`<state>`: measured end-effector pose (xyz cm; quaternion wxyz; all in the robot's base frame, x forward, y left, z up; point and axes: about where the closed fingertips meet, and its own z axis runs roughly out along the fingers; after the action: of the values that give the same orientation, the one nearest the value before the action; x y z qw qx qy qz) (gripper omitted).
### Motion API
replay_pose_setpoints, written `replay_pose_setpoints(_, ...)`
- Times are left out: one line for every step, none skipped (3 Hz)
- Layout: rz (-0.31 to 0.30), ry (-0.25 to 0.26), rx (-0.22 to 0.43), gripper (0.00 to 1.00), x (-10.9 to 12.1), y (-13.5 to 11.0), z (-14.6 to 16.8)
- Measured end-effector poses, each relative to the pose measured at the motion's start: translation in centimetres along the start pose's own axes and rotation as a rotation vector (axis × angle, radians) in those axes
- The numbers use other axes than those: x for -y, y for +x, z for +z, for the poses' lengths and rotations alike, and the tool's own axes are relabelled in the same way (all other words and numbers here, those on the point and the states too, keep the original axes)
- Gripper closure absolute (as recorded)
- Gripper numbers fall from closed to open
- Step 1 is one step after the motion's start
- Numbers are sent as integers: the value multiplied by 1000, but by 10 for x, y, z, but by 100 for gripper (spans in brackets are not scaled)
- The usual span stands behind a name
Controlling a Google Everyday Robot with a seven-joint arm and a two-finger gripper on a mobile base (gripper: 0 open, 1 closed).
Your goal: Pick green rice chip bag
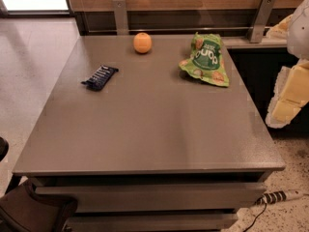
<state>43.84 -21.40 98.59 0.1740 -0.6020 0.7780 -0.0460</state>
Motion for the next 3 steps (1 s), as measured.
replay_pose_setpoints(0, 0, 0, 0, 0, 0, 0)
replay_pose_setpoints(27, 11, -2, 0, 13, 3, 2)
replay_pose_setpoints(130, 57, -9, 0, 56, 9, 13)
